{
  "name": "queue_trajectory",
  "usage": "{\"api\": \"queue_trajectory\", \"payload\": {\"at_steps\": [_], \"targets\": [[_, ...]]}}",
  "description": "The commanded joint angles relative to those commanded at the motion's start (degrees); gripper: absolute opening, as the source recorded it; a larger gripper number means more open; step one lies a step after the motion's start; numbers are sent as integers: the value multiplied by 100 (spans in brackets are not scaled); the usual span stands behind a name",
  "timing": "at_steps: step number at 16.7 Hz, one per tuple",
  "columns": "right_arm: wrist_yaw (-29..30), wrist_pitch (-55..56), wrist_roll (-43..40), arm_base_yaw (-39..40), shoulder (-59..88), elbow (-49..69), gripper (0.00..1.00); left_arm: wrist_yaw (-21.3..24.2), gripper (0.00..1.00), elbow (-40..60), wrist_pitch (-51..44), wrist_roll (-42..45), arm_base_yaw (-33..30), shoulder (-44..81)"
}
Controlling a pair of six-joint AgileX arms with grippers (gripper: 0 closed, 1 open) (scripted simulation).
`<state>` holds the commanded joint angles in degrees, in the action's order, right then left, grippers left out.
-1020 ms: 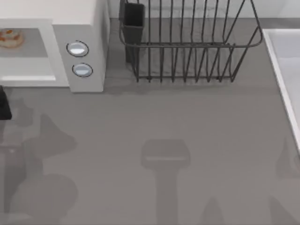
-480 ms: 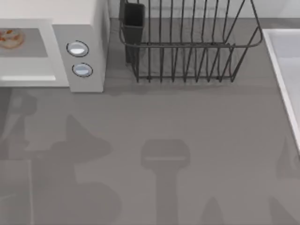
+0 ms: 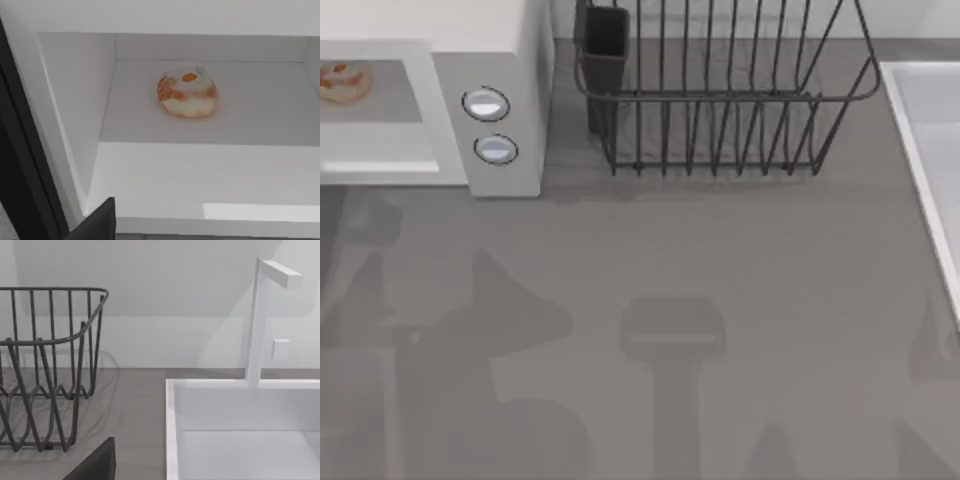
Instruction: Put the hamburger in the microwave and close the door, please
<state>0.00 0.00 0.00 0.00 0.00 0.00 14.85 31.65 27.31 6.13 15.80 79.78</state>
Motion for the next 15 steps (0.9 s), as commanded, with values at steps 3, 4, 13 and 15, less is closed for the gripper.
{"api": "queue_trajectory", "payload": {"at_steps": [3,4,13,15], "targets": [[0,0,0,0,0,0,100,-116,100,-231,-197,-50,-126,-660],[0,0,0,0,0,0,100,-171,100,-340,-289,-74,-180,-952],[0,0,0,0,0,0,100,-857,100,-1867,-1618,-349,-905,-4532],[0,0,0,0,0,0,100,-1025,100,-2237,-1938,-417,-1086,-5533]]}}
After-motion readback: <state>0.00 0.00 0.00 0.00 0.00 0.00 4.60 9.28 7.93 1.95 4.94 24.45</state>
